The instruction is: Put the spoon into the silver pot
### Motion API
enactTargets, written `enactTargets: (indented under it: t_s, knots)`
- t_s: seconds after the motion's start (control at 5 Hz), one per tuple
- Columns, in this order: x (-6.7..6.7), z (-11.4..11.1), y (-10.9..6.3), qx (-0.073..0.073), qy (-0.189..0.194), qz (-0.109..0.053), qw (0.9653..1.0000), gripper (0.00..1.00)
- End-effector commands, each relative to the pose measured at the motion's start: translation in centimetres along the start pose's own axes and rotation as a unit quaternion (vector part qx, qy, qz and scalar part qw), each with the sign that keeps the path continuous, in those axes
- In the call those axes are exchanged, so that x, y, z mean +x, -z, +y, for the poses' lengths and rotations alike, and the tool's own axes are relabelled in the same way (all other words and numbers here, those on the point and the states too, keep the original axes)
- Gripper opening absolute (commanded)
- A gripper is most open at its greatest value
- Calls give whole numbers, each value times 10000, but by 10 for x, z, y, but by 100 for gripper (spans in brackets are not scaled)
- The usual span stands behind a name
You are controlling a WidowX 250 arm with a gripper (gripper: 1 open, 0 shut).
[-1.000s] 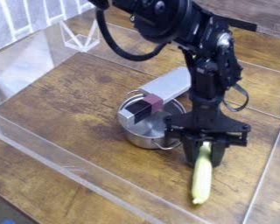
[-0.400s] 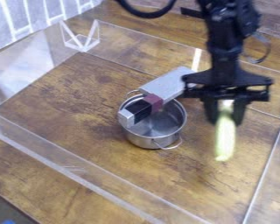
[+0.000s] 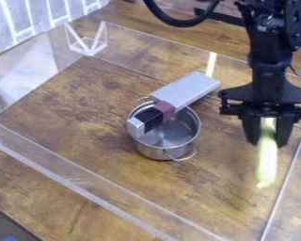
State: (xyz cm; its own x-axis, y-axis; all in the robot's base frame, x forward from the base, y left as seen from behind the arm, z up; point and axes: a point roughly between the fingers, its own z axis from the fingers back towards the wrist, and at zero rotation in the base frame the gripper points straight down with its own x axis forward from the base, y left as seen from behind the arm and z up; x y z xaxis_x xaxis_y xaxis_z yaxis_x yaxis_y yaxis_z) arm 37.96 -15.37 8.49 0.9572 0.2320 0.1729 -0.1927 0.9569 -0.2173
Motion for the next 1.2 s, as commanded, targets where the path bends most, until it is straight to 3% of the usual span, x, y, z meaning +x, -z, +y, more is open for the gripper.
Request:
enactTargets:
  t_s: [0.0, 0.2, 0.4, 0.8, 1.0]
  knots:
    - [-3, -8, 0, -137, 189, -153, 9996, 0]
    - [-6, -4, 16, -183, 278, -168, 9993, 0]
    - [3, 3, 27, -161, -33, -311, 9994, 0]
    - [11, 20, 4, -271, 24, -346, 9990, 0]
    - [20, 37, -14, -343, -120, -404, 9985, 0]
